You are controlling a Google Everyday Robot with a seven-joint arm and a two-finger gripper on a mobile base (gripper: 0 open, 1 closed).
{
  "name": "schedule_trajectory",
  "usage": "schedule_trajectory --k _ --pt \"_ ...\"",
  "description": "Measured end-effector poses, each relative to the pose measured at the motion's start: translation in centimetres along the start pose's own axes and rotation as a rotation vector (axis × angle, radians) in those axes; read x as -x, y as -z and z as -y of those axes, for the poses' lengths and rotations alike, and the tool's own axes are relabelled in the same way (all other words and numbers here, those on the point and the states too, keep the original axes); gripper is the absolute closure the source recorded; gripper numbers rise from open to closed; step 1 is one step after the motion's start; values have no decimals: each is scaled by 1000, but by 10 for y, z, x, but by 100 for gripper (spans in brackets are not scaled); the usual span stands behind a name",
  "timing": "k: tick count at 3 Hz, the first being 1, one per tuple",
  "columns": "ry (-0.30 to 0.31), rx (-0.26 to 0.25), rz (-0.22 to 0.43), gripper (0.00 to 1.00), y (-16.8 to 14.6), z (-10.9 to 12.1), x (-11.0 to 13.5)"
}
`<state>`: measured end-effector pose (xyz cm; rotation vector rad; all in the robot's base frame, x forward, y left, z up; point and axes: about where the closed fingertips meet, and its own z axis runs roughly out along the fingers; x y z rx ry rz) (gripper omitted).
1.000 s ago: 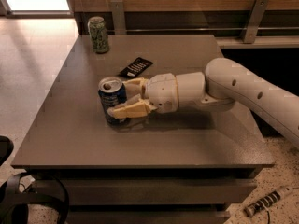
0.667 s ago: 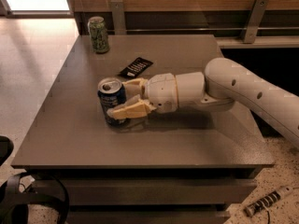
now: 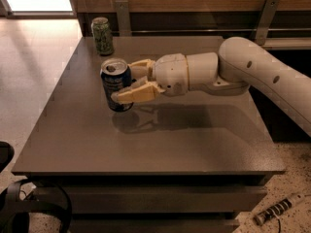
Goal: Pick pepsi can
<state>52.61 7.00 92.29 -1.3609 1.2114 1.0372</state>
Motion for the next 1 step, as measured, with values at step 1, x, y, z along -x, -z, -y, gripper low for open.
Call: schedule_trajectory --k 1 --pt "55 -14 -24 100 3 7 31"
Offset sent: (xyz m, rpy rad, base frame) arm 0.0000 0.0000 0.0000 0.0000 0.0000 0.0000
